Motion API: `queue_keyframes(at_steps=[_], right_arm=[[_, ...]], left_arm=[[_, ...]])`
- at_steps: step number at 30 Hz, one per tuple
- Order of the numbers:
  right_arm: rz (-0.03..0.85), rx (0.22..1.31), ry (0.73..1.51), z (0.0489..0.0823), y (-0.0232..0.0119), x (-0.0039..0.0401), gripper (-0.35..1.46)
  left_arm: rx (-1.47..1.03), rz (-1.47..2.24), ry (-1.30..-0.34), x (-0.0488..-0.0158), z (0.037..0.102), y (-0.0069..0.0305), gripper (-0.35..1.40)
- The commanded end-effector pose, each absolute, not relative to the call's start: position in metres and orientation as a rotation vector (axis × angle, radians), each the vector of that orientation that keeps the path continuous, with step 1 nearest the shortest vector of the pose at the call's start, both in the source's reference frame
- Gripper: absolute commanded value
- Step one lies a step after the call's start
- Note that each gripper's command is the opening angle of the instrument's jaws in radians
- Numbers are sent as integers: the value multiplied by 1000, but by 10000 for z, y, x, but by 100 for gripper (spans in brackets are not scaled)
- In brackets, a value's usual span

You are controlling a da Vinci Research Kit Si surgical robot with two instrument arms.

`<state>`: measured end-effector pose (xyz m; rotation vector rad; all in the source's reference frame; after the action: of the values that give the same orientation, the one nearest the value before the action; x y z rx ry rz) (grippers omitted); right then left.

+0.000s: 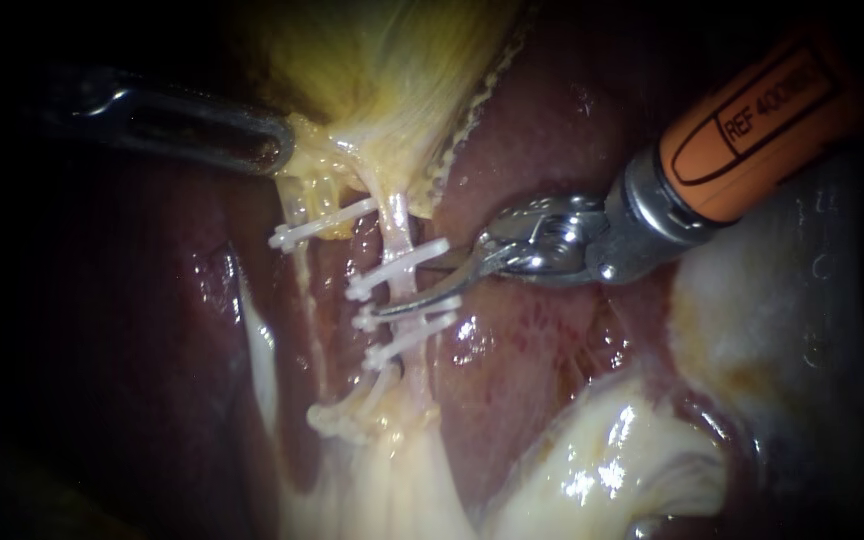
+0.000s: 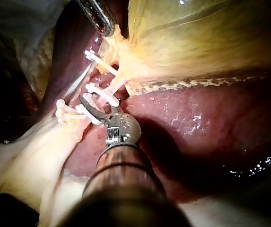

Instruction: Go to the cutting position right tube

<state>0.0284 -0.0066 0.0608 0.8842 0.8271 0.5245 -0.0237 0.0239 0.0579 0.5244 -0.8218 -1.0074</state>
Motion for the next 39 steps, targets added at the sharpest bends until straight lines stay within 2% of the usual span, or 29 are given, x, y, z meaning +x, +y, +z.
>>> queue_keyframes(at_steps=[1, 9, 14, 24, 34, 39], right_arm=[[524, 883, 827, 609, -67, 284, 138], [524, 895, 873, 612, -73, 285, 140], [523, 952, 900, 614, -77, 288, 140], [531, 1000, 969, 629, -92, 313, 142], [541, 1037, 1110, 640, -98, 342, 143], [517, 1020, 1126, 639, -98, 343, 143]], left_arm=[[524, -1007, -822, -237, 579, 239, -35], [524, -1007, -822, -237, 579, 238, -35], [524, -1007, -822, -237, 580, 238, -35], [524, -1007, -822, -238, 580, 238, -35], [523, -1008, -822, -238, 580, 238, -35], [523, -1008, -822, -238, 580, 238, -35]])
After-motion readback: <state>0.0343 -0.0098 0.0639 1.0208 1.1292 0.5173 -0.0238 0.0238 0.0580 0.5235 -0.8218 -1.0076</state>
